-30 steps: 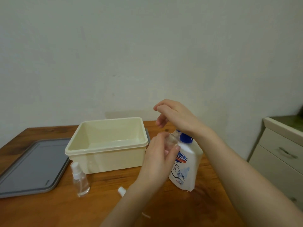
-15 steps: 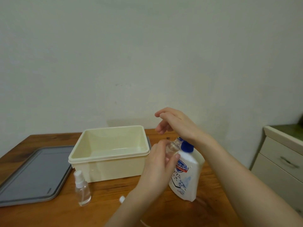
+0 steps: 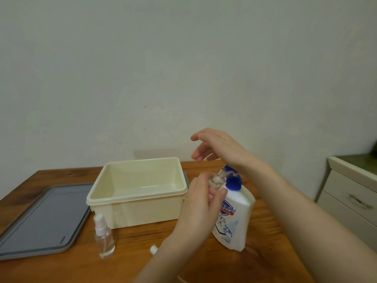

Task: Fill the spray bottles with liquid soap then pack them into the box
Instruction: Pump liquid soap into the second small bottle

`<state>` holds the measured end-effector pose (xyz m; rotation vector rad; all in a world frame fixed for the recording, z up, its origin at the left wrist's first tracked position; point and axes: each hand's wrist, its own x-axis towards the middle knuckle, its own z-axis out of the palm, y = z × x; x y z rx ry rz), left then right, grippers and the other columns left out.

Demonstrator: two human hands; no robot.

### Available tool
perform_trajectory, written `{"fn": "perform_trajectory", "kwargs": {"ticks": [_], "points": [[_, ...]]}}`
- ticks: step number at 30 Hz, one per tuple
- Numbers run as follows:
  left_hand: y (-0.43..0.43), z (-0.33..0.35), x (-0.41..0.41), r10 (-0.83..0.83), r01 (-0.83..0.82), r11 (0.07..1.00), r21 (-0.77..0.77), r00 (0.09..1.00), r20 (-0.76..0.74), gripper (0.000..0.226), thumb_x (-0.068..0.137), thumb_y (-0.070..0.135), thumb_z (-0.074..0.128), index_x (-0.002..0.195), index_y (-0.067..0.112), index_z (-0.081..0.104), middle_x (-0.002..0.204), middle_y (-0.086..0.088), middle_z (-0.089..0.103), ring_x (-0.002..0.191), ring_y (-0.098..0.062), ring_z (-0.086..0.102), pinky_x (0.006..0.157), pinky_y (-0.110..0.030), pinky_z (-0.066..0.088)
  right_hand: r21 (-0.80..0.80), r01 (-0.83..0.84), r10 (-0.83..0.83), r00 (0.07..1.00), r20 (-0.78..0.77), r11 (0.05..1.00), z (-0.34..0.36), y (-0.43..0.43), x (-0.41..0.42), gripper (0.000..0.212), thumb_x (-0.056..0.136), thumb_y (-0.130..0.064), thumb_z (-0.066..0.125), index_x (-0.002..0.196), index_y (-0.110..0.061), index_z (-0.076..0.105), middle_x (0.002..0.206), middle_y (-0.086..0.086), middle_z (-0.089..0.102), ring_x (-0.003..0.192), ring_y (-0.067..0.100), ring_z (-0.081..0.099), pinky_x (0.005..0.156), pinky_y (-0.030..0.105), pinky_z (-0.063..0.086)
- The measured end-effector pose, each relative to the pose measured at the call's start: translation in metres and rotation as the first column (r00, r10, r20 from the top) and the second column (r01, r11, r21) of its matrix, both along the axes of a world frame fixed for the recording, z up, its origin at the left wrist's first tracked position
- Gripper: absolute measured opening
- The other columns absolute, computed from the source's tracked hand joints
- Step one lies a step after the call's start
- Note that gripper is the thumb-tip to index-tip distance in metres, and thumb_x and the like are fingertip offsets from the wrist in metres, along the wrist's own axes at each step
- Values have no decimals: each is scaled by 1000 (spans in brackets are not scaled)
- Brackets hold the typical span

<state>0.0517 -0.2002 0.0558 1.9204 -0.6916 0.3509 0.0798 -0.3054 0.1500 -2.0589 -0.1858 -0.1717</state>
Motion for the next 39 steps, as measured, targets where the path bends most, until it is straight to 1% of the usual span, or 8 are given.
{"fn": "perform_trajectory", "kwargs": {"ticks": [4,9,17,19,25,30,36,39], "points": [[-1,-4,2,-10,10,1000,6,1000,-12,31,91,32,50,121,28,42,104,9,53,83,1,52,68,-4,40,-67,47,-46,999,22,997,-12,0,2,28,93,-27,38,107,-13,58,76,5,67,68,14,61,67,24,43],[-2,-7,2,10,-10,1000,-9,1000,-27,32,91,33,51,120,31,40,98,11,51,82,3,51,67,-4,40,-80,36,-37,999,-15,996,-9,2,2,29,93,-30,38,107,-14,58,78,4,68,70,14,62,73,35,42],[-3,-11,1,-1,1,1000,-28,1000,-14,34,91,33,50,123,27,42,106,10,50,85,3,51,69,-11,42,-84,56,-56,998,-5,995,-16,1,1,29,93,-28,37,108,-14,58,79,7,69,69,15,62,71,30,42],[-2,-12,1,-6,6,999,-33,1000,-21,36,91,33,50,125,27,42,105,9,51,86,1,52,71,-13,43,-80,51,-53,998,-27,995,-14,2,2,30,93,-29,37,108,-13,57,79,6,69,69,15,62,71,33,41],[-2,-5,4,2,-1,999,-38,1000,16,33,91,33,49,123,31,40,105,11,49,85,4,50,70,-4,41,-25,37,-37,999,-29,999,0,-1,2,29,94,-28,35,110,-17,57,81,6,69,73,16,63,76,28,45],[-4,-14,3,-1,0,1000,-24,1000,-19,37,91,34,50,126,29,40,107,11,50,88,4,51,71,-11,44,-73,58,-59,998,-12,996,-16,1,1,29,93,-29,37,108,-15,58,77,6,69,68,14,61,72,31,43],[-4,-8,3,5,-6,999,-37,1000,-20,35,90,34,51,123,27,44,105,10,53,86,2,53,70,-13,44,-37,33,-34,999,-41,999,-2,2,1,24,93,-27,37,101,-20,58,77,3,68,70,15,62,72,27,43],[-5,-8,3,17,-19,998,-56,999,-32,33,88,35,54,120,29,46,103,11,55,86,5,53,69,-13,45,-59,27,-31,998,-56,998,0,4,0,25,94,-27,36,104,-18,57,78,3,68,71,16,62,72,27,43]]}}
